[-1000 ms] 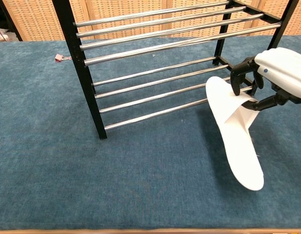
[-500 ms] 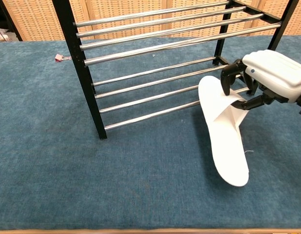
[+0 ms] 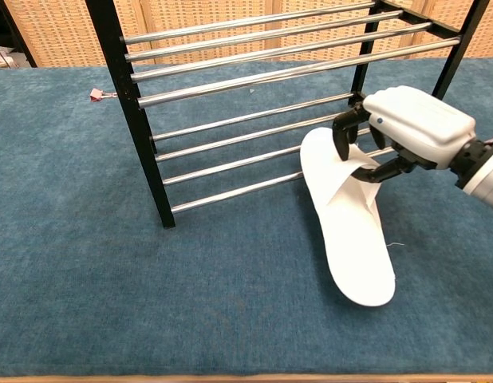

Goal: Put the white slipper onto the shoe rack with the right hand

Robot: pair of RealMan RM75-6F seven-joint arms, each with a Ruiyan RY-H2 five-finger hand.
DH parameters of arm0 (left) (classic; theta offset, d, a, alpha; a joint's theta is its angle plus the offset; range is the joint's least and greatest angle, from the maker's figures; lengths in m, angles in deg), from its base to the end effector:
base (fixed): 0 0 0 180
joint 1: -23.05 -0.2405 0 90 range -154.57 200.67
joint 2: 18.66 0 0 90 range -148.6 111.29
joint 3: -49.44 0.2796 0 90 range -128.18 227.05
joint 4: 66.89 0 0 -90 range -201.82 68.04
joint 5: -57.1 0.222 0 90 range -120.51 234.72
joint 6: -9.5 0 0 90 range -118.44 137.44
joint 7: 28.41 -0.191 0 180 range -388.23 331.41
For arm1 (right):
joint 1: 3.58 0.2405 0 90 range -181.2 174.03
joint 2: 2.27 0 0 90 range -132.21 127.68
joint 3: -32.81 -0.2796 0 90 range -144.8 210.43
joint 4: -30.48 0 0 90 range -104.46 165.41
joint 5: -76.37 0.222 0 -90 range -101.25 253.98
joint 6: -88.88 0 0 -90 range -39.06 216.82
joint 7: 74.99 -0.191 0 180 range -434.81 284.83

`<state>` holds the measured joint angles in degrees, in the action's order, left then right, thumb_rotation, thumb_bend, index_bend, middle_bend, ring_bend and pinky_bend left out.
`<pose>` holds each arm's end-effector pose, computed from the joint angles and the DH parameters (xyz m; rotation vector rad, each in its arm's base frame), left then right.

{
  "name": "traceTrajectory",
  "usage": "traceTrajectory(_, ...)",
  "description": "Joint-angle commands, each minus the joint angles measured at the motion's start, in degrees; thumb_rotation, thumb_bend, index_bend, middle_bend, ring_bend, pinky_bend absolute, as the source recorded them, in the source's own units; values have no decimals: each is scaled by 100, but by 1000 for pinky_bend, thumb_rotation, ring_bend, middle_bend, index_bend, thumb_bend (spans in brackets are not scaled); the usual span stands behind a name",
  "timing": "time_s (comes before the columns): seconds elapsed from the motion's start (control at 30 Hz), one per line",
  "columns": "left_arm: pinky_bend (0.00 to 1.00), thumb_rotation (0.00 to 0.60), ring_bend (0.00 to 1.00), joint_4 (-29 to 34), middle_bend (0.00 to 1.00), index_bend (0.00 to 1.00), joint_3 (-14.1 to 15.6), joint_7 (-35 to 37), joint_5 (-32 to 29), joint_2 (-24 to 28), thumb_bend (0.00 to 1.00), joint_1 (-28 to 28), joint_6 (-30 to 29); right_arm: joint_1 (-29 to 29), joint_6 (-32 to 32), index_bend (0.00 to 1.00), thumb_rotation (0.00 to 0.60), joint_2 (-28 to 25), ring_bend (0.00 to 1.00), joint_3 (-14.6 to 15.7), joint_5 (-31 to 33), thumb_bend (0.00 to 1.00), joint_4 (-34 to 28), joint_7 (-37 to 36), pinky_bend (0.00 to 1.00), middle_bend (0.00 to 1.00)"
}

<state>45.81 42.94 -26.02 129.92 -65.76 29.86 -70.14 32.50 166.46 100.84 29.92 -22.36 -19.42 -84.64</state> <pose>-0.3035 0.2453 0.2255 -1.2249 -1.0804 -0.9013 -0.1830 -0.3749 -0.0609 1.9133 -0.5930 1.3188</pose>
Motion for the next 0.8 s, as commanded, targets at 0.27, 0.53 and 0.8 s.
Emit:
traceTrajectory(0.27, 0, 600, 0, -3, 0, 0, -27, -30, -104, -9, 0, 46, 72, 328, 152, 625, 600, 112, 470, 120, -352, 505, 400, 116, 614, 541)
traceTrajectory(0.53, 0, 600, 0, 20, 0, 0, -35, -130, -174, -35, 0, 81, 108, 745, -22, 626, 600, 147, 470, 221, -565, 505, 808, 231, 614, 541)
traceTrajectory(0.8, 0, 600, 0, 18, 0, 0, -54, -165, -252, -50, 0, 114, 149, 956, -19, 626, 600, 284, 470, 353, -658, 505, 1299, 146, 614, 541)
